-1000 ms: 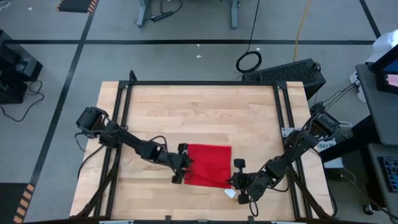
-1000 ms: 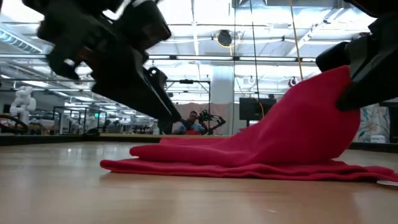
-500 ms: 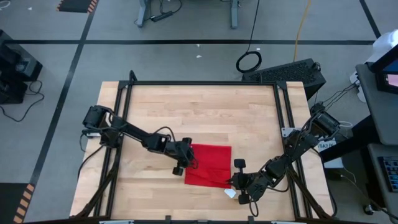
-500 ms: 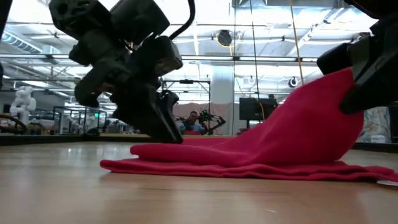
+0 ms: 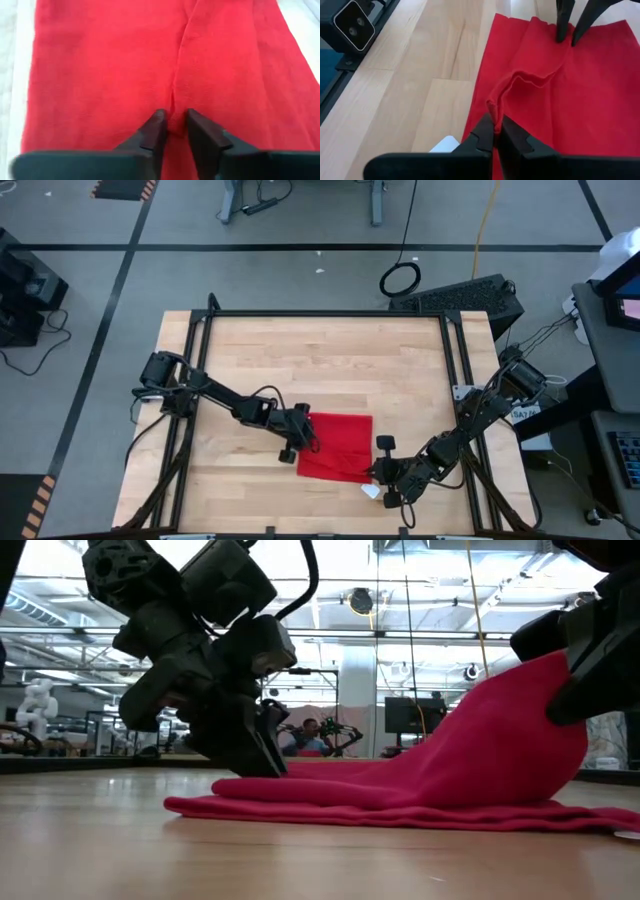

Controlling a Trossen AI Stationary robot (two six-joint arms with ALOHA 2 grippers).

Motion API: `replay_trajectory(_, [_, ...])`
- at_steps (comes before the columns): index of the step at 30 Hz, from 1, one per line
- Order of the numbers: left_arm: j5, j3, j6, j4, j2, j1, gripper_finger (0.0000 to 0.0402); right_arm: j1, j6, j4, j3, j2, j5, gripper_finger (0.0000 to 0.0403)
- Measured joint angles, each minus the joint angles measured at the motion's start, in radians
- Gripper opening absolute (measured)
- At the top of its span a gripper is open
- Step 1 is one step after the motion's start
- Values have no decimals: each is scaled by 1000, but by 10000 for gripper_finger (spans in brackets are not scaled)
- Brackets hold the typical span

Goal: Roll napkin
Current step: Fold the red napkin

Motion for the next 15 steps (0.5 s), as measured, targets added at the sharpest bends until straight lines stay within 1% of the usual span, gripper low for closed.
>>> replay_trajectory(3, [-21, -1, 1, -4, -14, 0, 24, 0, 17, -10, 0, 0, 7, 4])
replay_trajectory(5, [-25, -2, 2, -12, -24, 0, 10, 0, 28, -21, 0, 0, 11, 4])
replay_trajectory(8, [-26, -2, -6, -11, -34, 0, 24, -5, 50, -33, 0, 0, 14, 4])
replay_trajectory(15, [-47, -2, -27, -1, -39, -15, 85, -14, 65, -39, 0, 0, 11, 4])
